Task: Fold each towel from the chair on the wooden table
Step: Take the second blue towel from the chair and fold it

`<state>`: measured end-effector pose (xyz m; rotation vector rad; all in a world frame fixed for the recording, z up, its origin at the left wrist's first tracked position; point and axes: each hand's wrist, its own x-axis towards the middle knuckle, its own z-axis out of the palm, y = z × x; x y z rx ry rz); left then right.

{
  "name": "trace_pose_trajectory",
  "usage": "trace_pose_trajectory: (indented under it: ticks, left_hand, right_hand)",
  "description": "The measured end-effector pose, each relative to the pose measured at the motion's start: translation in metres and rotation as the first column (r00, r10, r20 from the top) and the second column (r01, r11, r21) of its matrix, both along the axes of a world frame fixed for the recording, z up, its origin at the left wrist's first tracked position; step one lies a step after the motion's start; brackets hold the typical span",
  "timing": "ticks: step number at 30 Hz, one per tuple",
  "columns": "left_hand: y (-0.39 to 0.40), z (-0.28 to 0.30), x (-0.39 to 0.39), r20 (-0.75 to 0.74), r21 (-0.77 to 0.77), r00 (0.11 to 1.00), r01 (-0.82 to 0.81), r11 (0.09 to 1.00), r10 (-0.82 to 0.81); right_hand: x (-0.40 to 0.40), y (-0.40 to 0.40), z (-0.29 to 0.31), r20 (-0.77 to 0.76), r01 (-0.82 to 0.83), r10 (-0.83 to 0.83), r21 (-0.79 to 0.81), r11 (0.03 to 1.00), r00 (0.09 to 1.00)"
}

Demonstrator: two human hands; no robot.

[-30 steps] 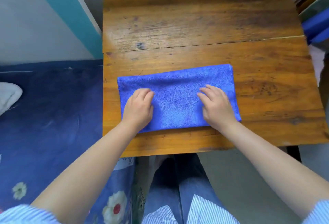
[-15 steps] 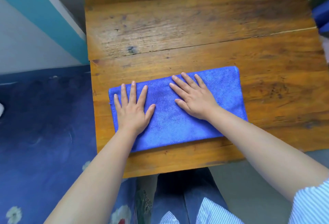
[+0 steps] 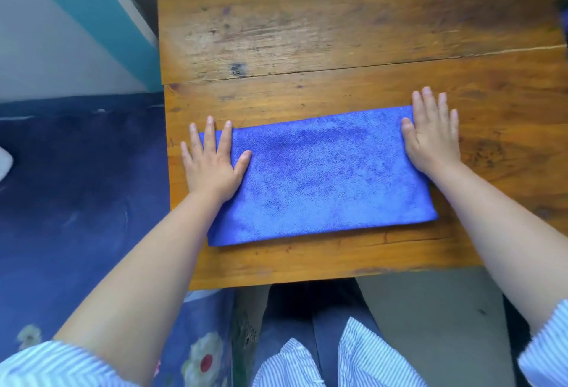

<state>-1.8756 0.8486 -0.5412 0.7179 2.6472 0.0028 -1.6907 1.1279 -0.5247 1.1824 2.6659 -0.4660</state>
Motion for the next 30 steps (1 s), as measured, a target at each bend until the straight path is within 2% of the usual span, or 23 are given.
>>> trace_pose_trajectory:
  ticks: [3,6,8,10,12,17,21,23,27,30]
  left_hand:
    - [0.002,0.007,0.01,-0.077,-0.027,0.996,0.034,0.999,-0.036]
    - [0.007,0.017,0.041,-0.111,0.146,0.981,0.176,0.974,-0.16]
    - [0.006,0.018,0.067,-0.107,0.201,0.946,0.322,0.925,-0.305]
    - [0.0,0.014,0.083,-0.052,0.129,0.911,0.412,0.902,-0.409]
    - [-0.005,0.008,0.089,-0.002,0.074,0.904,0.427,0.901,-0.428]
    - [-0.004,0.012,0.091,0.032,0.035,0.907,0.42,0.907,-0.421]
    - [0.014,0.024,0.093,0.01,0.126,0.907,0.417,0.9,-0.421]
    - [0.037,0.029,0.092,-0.038,0.173,0.882,0.469,0.866,-0.47]
    - [0.106,0.035,0.085,-0.084,0.169,0.839,0.544,0.822,-0.538]
    - [0.158,0.038,0.084,-0.055,0.168,0.857,0.513,0.842,-0.512]
  right_hand:
    - [0.015,-0.012,0.009,-0.064,0.11,-0.109,0.01,0.994,0.992]
    - [0.04,-0.05,0.012,-0.116,0.102,-0.098,0.032,0.994,0.988]
    - [0.06,-0.078,0.007,-0.055,0.112,-0.11,0.018,0.994,0.992]
    - [0.074,-0.095,0.0,0.035,0.158,-0.158,-0.013,0.987,0.987]
    - [0.085,-0.101,-0.005,0.062,0.203,-0.2,-0.033,0.979,0.978]
    - [0.088,-0.101,0.003,0.003,0.272,-0.272,-0.006,0.962,0.962]
    - [0.083,-0.104,0.015,-0.005,0.383,-0.383,-0.025,0.923,0.924]
    - [0.08,-0.104,0.018,0.027,0.433,-0.432,-0.074,0.898,0.901]
    - [0.073,-0.097,0.022,0.075,0.514,-0.509,-0.105,0.851,0.858]
    - [0.073,-0.092,0.023,0.089,0.537,-0.53,-0.13,0.833,0.843]
